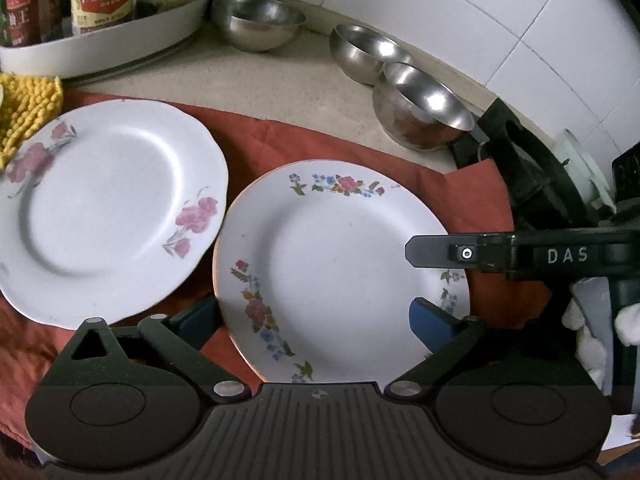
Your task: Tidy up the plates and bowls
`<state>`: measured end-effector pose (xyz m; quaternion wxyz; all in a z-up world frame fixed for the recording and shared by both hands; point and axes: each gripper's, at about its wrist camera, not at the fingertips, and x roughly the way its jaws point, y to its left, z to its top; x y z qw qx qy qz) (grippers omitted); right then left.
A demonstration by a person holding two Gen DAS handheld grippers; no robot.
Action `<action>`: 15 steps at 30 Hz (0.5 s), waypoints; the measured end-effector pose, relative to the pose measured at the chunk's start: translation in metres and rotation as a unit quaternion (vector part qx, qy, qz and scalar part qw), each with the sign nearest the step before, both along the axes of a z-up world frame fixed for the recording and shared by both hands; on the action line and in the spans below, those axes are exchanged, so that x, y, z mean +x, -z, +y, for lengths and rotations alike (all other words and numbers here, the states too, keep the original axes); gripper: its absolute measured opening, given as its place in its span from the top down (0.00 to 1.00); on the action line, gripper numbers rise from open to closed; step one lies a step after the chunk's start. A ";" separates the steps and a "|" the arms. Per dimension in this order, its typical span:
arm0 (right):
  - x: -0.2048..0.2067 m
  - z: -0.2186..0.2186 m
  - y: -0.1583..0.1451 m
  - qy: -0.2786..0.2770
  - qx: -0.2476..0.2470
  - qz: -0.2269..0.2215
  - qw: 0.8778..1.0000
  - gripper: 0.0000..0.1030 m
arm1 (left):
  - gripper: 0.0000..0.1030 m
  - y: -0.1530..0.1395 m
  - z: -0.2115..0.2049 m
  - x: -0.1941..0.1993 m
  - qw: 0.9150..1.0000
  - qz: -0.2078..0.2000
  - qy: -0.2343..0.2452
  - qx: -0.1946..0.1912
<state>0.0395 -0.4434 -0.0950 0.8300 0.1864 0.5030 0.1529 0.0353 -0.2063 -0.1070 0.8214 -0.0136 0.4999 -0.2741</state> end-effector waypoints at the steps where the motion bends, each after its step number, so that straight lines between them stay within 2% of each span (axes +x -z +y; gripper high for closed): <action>1: -0.001 0.000 0.001 -0.002 0.001 -0.001 1.000 0.41 | 0.03 0.000 0.000 0.000 1.000 -0.002 -0.002 0.000; 5: 0.002 -0.007 0.005 0.008 0.026 0.007 1.000 0.41 | 0.03 -0.001 0.001 -0.001 1.000 0.000 -0.012 0.001; 8: -0.002 -0.004 0.001 0.010 0.027 0.008 1.000 0.41 | 0.03 -0.003 0.003 0.000 1.000 0.001 -0.016 0.005; 11: -0.004 -0.008 -0.003 0.026 0.056 0.012 0.998 0.41 | 0.03 -0.011 0.003 -0.001 1.000 -0.015 -0.013 -0.001; 15: -0.005 -0.003 0.001 0.023 0.041 0.023 0.999 0.41 | 0.03 -0.015 0.003 -0.001 0.999 -0.030 -0.017 0.008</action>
